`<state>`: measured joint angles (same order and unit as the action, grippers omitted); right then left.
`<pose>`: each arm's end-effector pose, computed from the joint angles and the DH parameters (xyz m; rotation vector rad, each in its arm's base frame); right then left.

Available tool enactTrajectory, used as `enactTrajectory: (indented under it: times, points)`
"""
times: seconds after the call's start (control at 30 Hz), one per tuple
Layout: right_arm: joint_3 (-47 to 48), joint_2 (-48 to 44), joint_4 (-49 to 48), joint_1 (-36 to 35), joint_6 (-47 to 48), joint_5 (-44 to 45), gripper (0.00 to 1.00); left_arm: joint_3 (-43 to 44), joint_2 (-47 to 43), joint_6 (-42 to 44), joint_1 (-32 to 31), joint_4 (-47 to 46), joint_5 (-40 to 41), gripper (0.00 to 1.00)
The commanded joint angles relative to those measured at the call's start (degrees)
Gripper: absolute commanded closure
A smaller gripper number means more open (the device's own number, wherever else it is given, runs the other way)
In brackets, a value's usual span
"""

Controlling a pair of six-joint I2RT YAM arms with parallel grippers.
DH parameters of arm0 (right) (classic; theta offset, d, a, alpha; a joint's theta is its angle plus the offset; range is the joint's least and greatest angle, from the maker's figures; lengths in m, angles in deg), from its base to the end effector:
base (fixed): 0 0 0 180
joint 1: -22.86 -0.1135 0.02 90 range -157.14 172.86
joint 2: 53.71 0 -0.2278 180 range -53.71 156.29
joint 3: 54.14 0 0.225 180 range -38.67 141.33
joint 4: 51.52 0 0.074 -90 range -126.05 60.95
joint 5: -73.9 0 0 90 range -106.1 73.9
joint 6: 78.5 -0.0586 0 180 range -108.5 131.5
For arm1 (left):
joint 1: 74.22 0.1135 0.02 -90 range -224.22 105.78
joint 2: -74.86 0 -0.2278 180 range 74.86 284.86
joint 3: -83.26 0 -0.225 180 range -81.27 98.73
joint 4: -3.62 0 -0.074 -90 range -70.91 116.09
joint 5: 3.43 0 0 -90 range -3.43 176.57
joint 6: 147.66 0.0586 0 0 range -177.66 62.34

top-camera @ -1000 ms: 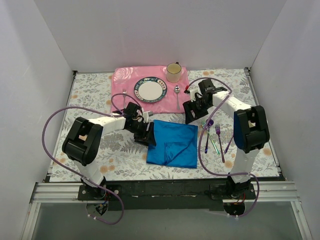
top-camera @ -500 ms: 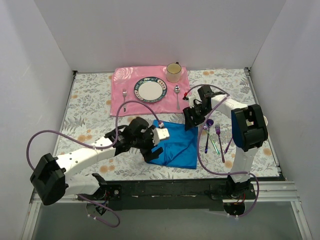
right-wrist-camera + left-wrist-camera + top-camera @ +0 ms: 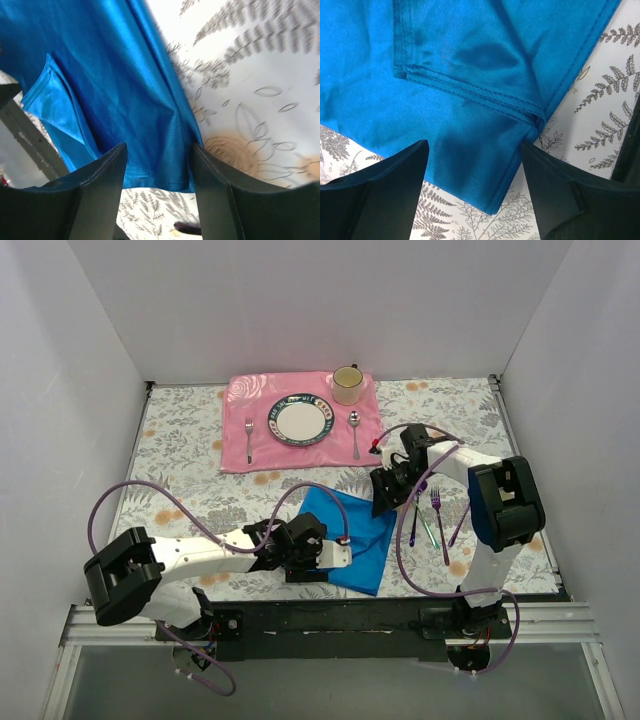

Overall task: Fold the napkin into a case and place the utensils inside
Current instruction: Rotate the square-folded napkin at the center of the board.

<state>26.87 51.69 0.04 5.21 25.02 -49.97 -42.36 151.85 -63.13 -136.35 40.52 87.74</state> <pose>0.2905 0.1267 0.1212 -0.8523 2.6651 0.8632 0.1150 -0.2149 0.1347 1.2570 2.3473 -0.3811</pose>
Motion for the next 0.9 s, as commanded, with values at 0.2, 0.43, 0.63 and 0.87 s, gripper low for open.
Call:
enactTrajectory:
  times: [0.2,0.43,0.63,0.87]
  points:
    - [-6.1,-4.2,2.0,-1.1,-1.2,-4.4,0.38,-5.0,-0.3,11.8,5.3,-2.8,6.3,0.24]
    - [-6.7,-3.7,-1.2,-3.8,-4.8,-7.2,0.36,-5.8,-1.1,23.7,20.0,-9.3,2.4,0.24]
    - [-6.3,-3.5,-5.3,-8.7,-9.6,-11.8,0.32,2.8,0.8,26.8,32.7,-3.4,-10.8,0.23]
    - [-5.2,-7.5,0.8,-6.9,-6.8,-9.0,0.26,14.8,-0.8,26.7,39.8,13.9,-27.5,0.20]
